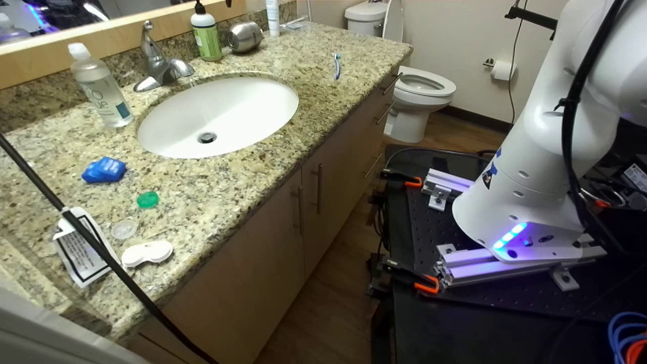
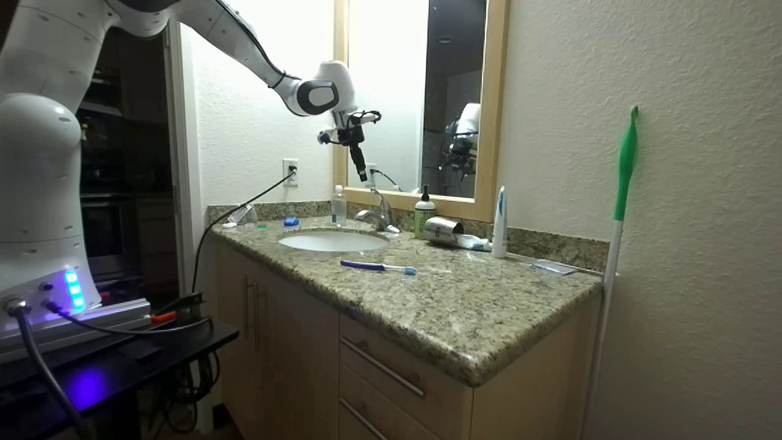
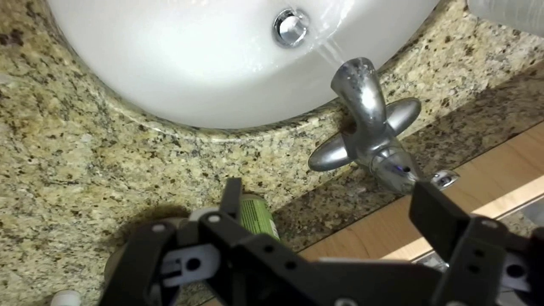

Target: Open the faucet, take the toothbrush and put it on the table, pick it and put it back in the cup, then close the faucet

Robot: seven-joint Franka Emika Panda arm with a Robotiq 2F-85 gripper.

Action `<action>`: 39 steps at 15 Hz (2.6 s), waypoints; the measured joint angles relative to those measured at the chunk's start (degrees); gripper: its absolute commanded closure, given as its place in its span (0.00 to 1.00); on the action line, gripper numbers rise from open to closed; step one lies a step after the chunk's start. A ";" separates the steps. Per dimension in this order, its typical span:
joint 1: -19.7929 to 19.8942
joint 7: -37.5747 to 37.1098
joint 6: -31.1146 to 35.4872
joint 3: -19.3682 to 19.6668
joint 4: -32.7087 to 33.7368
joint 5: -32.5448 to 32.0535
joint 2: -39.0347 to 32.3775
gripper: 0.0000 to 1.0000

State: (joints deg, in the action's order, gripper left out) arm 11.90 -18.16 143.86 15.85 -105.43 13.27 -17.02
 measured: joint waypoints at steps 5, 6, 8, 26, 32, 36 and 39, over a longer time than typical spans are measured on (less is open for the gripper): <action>0.09 -0.78 0.92 -0.43 0.18 0.48 -0.47 0.00; 0.00 -1.47 2.68 -1.14 0.33 1.34 -1.22 0.00; -0.24 -2.25 7.61 -3.59 0.66 4.38 -3.46 0.00; -8.67 -20.21 18.68 6.73 9.05 -0.01 -16.27 0.00; -5.63 -19.30 17.50 1.56 9.19 0.59 -16.21 0.00; -5.60 -19.46 17.37 1.42 9.36 0.53 -16.23 0.00; -5.62 -20.48 14.44 1.73 10.33 0.18 -16.24 0.00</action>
State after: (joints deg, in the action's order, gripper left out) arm 6.27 -38.64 158.31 17.57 -95.10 13.45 -33.26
